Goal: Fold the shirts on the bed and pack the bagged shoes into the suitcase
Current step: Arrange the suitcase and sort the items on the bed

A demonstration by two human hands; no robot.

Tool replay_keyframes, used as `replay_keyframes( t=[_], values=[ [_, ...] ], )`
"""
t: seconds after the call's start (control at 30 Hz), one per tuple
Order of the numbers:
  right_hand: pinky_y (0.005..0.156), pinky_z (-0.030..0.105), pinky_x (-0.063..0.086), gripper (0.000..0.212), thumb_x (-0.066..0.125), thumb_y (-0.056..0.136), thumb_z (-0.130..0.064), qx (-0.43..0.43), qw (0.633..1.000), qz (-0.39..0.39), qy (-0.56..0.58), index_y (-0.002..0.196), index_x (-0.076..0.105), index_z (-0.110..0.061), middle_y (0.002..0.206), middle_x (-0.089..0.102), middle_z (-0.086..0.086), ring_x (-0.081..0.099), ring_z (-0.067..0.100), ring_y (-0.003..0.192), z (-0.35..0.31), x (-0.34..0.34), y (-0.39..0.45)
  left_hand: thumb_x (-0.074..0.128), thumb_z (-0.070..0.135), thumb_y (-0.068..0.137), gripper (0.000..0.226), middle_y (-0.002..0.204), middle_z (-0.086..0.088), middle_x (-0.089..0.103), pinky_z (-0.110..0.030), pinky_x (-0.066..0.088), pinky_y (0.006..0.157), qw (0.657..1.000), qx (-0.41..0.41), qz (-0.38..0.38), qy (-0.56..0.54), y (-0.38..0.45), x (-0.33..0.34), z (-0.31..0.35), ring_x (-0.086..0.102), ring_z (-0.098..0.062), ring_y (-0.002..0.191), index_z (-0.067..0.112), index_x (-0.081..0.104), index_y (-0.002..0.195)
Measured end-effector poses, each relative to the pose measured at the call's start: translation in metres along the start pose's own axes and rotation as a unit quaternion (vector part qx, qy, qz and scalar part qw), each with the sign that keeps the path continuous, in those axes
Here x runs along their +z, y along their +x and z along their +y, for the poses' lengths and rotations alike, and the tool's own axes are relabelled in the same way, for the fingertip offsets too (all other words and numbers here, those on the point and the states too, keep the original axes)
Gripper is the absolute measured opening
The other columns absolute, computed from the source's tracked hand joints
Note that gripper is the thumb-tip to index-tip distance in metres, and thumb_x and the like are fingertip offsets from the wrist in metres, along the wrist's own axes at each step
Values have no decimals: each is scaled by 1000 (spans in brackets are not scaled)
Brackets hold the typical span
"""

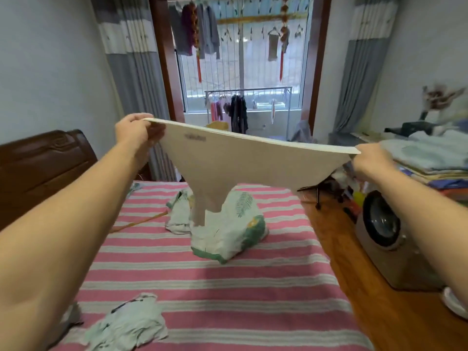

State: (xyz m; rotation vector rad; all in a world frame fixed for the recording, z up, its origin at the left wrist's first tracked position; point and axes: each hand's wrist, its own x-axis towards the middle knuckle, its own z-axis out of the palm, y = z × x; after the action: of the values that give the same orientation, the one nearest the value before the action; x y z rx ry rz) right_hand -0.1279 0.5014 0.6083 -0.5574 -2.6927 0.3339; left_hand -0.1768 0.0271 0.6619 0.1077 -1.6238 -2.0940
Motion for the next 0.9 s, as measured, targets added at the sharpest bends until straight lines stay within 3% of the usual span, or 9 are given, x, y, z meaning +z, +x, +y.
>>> replay_keyframes(
  t=[0.13,0.2,0.27,0.4,0.53,0.67,0.73,0.8,0.9],
  values=[
    [85,42,54,36,61,91,0,3,992,-64,113,121,70,-18,117,69,13,63,37,108,17,64,-34,44,-8,94,25,85,-16,67,-37,62,74,993,-98,23,-59,-18,-38,-67,69,-31,86,5,65,94],
    [90,44,56,43,57,93,-3,51,972,-101,204,121,72,-32,119,70,6,65,31,107,40,110,-49,48,-5,93,19,81,-12,69,-37,61,72,987,-152,23,-40,-37,-64,-113,69,-30,87,5,65,93],
    [84,44,61,44,60,91,-2,123,943,-141,276,111,75,-39,113,74,3,69,26,96,60,152,-71,53,-4,94,15,89,-11,67,-29,60,67,981,-193,1,38,-59,-98,-168,68,-25,86,7,62,95],
    [57,23,60,40,45,95,17,268,851,-187,412,102,74,-11,98,72,18,72,25,75,90,220,-148,57,-10,91,16,97,-27,68,-24,60,63,952,-272,4,141,-114,-169,-281,67,-27,75,2,67,90],
    [55,18,56,48,40,91,22,354,822,-261,363,93,74,-12,102,69,22,69,28,78,135,339,-246,49,-12,92,23,92,-22,62,-25,63,67,902,-378,36,206,-183,-241,-400,67,-26,73,1,68,91],
    [77,35,57,50,50,82,21,404,821,-311,257,91,77,-20,104,72,13,69,30,87,189,454,-349,57,-4,92,16,96,-17,62,-21,60,58,843,-448,60,292,-268,-302,-517,63,-24,77,0,69,101],
    [78,38,53,52,49,79,20,415,810,-342,232,97,77,-20,99,72,14,67,31,85,209,499,-389,59,3,94,15,102,-11,69,-27,62,73,818,-471,37,329,-303,-330,-564,69,-20,84,10,71,102],
    [79,37,52,40,58,83,11,433,797,-351,232,101,76,-20,95,73,10,66,29,83,219,530,-414,64,18,93,10,111,-6,72,-43,56,97,793,-478,14,377,-329,-350,-602,69,-26,101,20,74,96],
    [87,36,51,12,70,90,-12,461,794,-307,253,97,73,-21,100,71,2,64,23,92,227,555,-428,59,7,97,19,111,-4,68,-38,50,94,767,-465,17,441,-340,-355,-633,63,-26,104,22,71,98]
  ],
)
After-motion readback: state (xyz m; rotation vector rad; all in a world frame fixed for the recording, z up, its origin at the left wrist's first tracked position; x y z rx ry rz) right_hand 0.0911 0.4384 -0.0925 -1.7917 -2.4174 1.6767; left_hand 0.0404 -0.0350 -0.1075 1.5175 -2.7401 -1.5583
